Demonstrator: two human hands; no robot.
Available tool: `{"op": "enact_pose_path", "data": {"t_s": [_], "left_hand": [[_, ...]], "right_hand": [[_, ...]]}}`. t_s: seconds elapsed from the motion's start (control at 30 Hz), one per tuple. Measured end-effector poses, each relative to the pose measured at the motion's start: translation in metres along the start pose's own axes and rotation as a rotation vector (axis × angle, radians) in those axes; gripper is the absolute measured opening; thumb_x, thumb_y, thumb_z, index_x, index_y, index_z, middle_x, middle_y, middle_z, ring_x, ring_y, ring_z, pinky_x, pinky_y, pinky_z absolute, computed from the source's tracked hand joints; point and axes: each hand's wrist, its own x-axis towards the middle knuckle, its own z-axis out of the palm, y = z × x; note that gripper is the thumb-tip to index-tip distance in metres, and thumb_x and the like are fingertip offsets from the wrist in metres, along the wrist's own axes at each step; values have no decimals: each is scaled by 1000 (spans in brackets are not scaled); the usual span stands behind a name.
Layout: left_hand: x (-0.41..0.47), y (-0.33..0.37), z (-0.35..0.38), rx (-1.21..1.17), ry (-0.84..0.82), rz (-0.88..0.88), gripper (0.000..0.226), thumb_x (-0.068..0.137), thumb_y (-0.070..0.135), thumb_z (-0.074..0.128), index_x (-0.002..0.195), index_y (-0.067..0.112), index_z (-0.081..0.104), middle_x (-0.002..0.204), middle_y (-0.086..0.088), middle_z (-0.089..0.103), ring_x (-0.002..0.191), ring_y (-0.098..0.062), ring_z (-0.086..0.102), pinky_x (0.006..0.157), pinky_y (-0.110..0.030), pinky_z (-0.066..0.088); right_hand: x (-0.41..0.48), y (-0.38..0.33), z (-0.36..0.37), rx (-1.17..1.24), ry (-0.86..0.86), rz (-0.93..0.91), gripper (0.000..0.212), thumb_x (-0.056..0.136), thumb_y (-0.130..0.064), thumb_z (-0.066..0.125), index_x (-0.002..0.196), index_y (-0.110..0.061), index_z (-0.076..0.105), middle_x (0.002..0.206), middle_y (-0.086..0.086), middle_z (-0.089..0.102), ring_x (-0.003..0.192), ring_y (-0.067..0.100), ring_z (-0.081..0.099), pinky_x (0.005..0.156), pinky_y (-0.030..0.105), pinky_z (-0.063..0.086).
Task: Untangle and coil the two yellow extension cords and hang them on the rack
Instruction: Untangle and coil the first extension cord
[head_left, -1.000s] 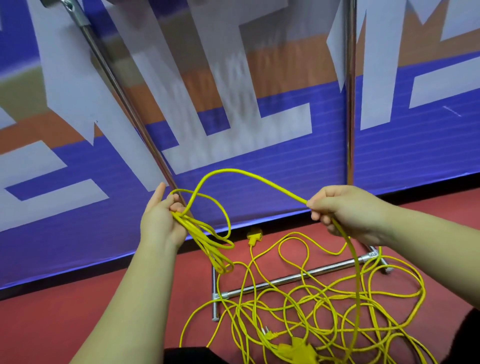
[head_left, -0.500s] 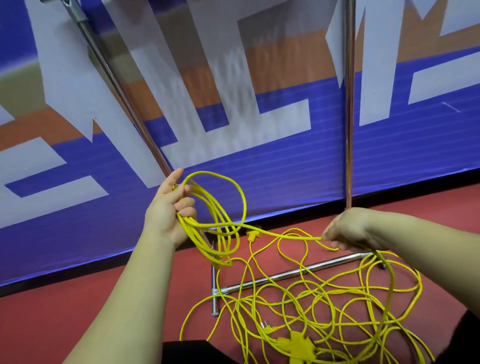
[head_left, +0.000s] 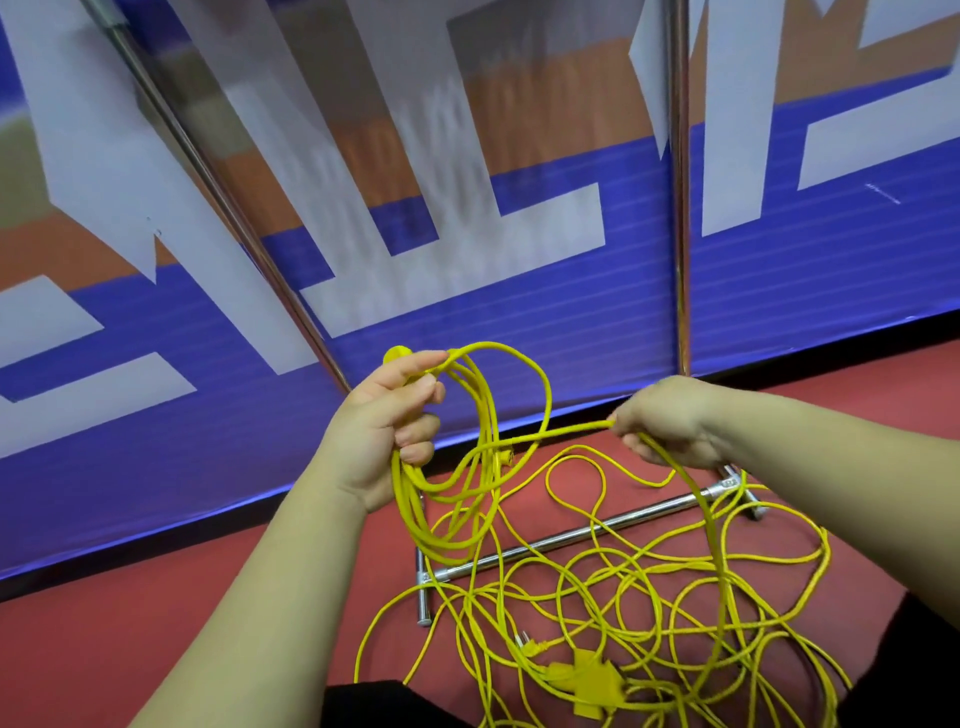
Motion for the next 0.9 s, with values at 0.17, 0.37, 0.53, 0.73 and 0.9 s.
{"op": "enact_pose_path", "data": {"t_s": [0.17,0.37,0.53,0.73,0.9], "left_hand": [[0,-17,13,279,84,-22,25,92,4,63,109,19,74,67,2,44,46,-8,26,40,-18,23],[4,-39,29,625,12,27,38,95,21,68,128,40,66,54,2,35,48,-17,30,47,-25,31],[12,-50,38,672,-6,44,25,100,24,61,117,38,72,51,5,35,52,-20,30,50,-29,28],[20,-42,43,774,63,196,11,99,24,62,101,28,72,47,13,44,45,-5,38,51,-27,32],[30,-9,32,482,348,321,11,99,25,61,101,28,72,52,12,38,46,-12,32,48,-24,30]], "right_hand": [[-20,-18,6,183,-38,-134,6,93,-12,67,90,-13,72,68,0,64,54,9,56,55,24,47],[-47,-39,16,117,-110,-341,8,93,-14,68,94,-8,73,63,-4,64,49,3,52,48,17,42],[-63,-49,19,139,-128,-416,9,92,-15,70,86,-10,75,62,1,62,51,7,51,50,18,43],[-65,-47,13,202,-158,-465,9,94,-10,65,97,-16,71,65,0,60,57,11,53,55,22,43],[-61,-36,10,302,-272,-456,8,100,-5,53,96,-12,56,69,3,60,67,17,59,74,30,51]]}}
